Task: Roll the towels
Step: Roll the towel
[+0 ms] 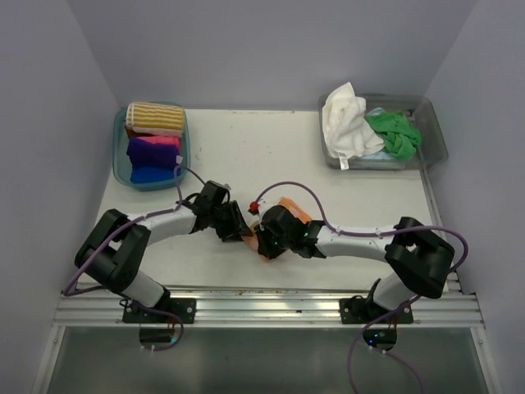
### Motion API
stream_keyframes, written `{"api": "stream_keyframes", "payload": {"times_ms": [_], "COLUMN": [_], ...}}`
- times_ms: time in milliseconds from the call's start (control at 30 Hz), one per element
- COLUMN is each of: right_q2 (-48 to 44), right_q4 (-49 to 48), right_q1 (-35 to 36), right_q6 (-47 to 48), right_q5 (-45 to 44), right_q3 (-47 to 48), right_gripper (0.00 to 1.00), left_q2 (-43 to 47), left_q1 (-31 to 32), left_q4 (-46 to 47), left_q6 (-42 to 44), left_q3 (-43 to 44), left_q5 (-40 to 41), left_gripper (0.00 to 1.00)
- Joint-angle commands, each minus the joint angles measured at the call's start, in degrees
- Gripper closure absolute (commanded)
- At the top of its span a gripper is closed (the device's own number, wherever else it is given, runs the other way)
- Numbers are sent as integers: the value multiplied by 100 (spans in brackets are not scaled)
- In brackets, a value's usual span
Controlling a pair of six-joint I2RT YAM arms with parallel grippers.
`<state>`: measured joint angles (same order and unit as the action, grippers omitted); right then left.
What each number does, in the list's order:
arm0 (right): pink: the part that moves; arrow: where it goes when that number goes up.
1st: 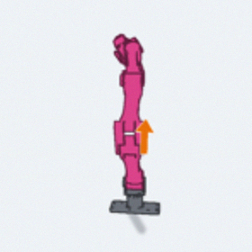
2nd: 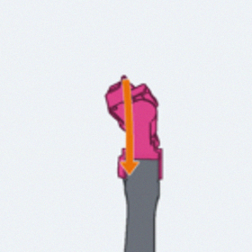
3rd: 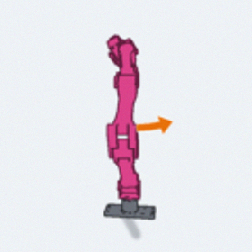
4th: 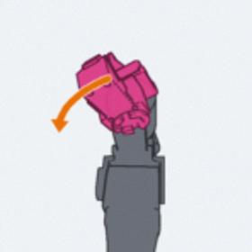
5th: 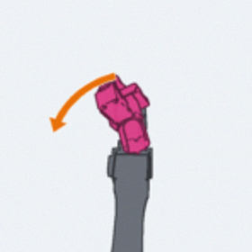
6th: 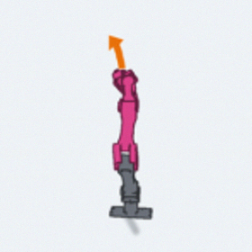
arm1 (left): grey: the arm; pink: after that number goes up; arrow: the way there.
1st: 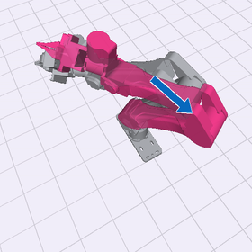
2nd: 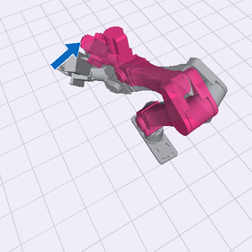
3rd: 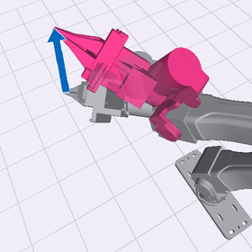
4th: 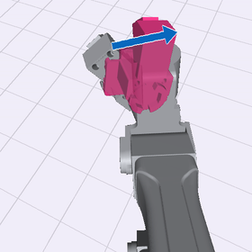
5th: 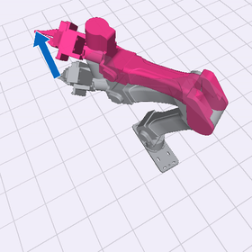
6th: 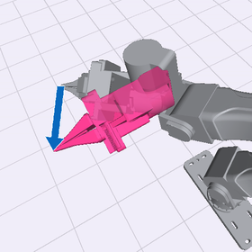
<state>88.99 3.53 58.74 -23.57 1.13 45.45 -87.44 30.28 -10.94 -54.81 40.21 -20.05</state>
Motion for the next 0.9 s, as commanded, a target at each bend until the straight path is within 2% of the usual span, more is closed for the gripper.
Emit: {"api": "stream_keyframes", "payload": {"times_ms": [0,33,100,133,200,233,267,333,467,600,867], "right_q2": [-268,-277,-286,-277,-321,-382,-435,-653,-866,-594,162], "right_q4": [-239,-265,-256,-213,-160,-90,-46,86,455,807,974], "right_q1": [-29,-38,-29,-38,-29,-29,-21,40,374,656,1210], "right_q6": [-104,-112,-104,-104,-86,-86,-60,-34,299,643,1188], "right_q5": [81,89,89,63,2,-42,-94,-384,-1218,-1790,-2257], "right_q3": [-80,-89,-98,-80,-63,-54,-45,-28,130,560,966], "right_gripper": [100,100,100,100,91,85,74,65,55,50,46], "left_q2": [-71,-106,-264,-317,-414,-432,-423,-388,-361,-388,-318], "left_q1": [57,57,65,65,65,65,74,74,74,92,92], "left_q4": [443,444,287,198,66,48,22,-57,-136,-242,-391], "left_q6": [-372,-399,-382,-347,-338,-346,-364,-390,-382,-338,-311], "left_q3": [-126,-127,-14,39,119,110,119,93,110,189,286], "left_q5": [300,292,204,186,125,64,46,37,-68,-78,-78], "left_gripper": [58,67,76,84,92,100,100,100,100,100,100]}}
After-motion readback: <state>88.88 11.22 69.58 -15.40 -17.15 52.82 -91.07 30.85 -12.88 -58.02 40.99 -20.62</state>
